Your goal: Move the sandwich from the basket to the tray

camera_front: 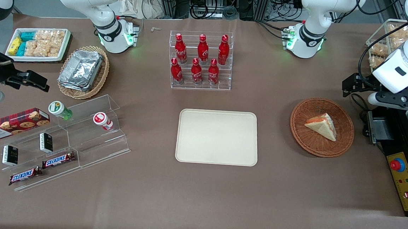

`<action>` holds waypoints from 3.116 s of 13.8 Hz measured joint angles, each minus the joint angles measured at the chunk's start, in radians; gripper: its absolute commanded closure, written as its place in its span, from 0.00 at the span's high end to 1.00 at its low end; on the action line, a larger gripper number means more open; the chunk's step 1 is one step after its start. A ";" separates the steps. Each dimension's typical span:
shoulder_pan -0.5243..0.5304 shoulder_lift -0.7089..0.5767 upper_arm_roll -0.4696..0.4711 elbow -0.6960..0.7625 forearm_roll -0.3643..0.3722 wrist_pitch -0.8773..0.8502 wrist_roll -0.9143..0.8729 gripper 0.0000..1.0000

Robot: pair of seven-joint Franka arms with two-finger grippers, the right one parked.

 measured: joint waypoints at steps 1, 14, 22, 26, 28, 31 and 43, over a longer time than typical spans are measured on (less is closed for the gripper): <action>0.000 0.001 -0.001 0.000 0.000 0.000 -0.003 1.00; 0.006 0.011 0.023 -0.017 0.006 -0.017 -0.128 1.00; 0.015 0.018 0.085 -0.117 0.006 0.059 -0.426 1.00; 0.015 0.017 0.086 -0.233 0.006 0.177 -0.540 1.00; 0.015 0.017 0.086 -0.300 0.006 0.243 -0.598 1.00; 0.015 0.018 0.086 -0.389 0.006 0.324 -0.630 1.00; 0.015 0.149 0.093 -0.561 0.006 0.577 -0.903 1.00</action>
